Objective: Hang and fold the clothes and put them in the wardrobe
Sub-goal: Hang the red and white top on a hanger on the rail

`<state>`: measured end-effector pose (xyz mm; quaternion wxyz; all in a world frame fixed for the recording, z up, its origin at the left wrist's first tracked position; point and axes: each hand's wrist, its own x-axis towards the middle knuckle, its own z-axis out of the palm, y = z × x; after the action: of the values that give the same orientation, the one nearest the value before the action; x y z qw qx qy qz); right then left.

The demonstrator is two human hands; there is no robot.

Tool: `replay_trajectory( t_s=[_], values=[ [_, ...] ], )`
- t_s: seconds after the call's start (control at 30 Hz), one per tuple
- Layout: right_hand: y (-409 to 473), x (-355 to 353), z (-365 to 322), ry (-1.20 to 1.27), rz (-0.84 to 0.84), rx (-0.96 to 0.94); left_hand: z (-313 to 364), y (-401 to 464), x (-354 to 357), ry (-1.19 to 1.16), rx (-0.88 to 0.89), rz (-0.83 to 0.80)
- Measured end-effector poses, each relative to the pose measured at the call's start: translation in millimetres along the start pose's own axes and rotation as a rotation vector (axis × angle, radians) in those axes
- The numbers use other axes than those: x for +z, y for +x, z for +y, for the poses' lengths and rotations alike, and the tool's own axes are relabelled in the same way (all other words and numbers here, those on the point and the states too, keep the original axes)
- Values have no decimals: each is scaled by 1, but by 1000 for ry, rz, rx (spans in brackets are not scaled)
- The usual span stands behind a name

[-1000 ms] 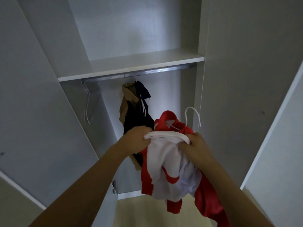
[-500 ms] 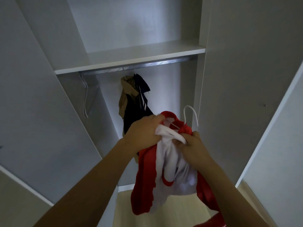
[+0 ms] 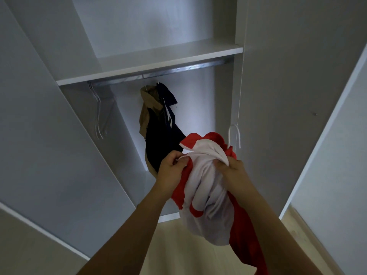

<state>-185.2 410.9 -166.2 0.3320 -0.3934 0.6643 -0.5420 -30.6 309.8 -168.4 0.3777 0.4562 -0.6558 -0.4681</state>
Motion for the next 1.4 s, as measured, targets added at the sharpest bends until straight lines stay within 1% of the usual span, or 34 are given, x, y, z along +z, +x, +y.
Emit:
replay_trajectory(
  t_s=[0.07,0.1,0.17,0.23,0.27,0.33,0.4,0.47,0.5,0.53,0.57,0.63,0.67,0.7,0.73,0.8,0.87,0.93,1.0,1.07,1.13,1.17,1.23,1.27,1.33,1.4],
  values=[
    [-2,1,6,8,16,15,1,4,0,-48,-22,6],
    [-3,3,9,18,35,41,3,5,1,-104,-66,11],
    [-8,5,13,27,76,102,9,11,4,-262,-230,-34],
    [-13,8,18,-21,91,116,19,16,7,-352,-416,-162],
    [-15,9,21,-41,96,113,23,19,9,-339,-482,-224],
    [-19,10,22,-31,119,102,28,25,13,-260,-535,-307],
    [-22,11,24,-38,134,78,34,28,18,-196,-578,-347],
    [-25,10,24,-38,148,69,39,31,23,-156,-580,-331],
    [-26,9,25,-30,145,68,40,33,25,-113,-503,-289],
    [-27,7,27,-26,130,64,41,35,27,-14,-345,-238],
    [-29,4,28,-30,101,57,42,37,25,167,-118,-210],
    [-31,-4,31,-41,43,72,51,40,14,700,395,-222],
    [-32,-9,32,-26,44,94,58,41,8,915,600,-275],
    [-32,-13,32,11,73,109,66,40,2,1054,751,-347],
    [-32,-17,31,60,120,112,75,39,-3,1139,864,-410],
    [-29,-22,30,135,173,80,91,33,-9,1249,1044,-455],
    [-27,-21,28,150,117,-13,101,26,-14,1307,1195,-468],
    [-26,-18,25,120,57,-106,104,19,-14,1308,1261,-496],
    [-24,-13,20,90,-5,-156,109,14,-12,1182,1245,-503],
    [-24,-9,14,70,-38,-184,110,10,-10,1022,1172,-464],
    [-23,-9,12,36,-3,-173,105,8,-11,927,1051,-442],
    [-22,-10,12,11,25,-171,101,8,-12,882,961,-450],
    [-22,-12,17,-17,43,-162,96,6,-11,776,745,-525],
    [-23,-13,18,-35,40,-160,95,4,-10,732,665,-557],
    [-24,-15,19,-80,42,-165,95,-3,-6,659,551,-605],
    [-27,-16,17,-85,12,-179,93,-7,-1,620,507,-621]
  ],
)
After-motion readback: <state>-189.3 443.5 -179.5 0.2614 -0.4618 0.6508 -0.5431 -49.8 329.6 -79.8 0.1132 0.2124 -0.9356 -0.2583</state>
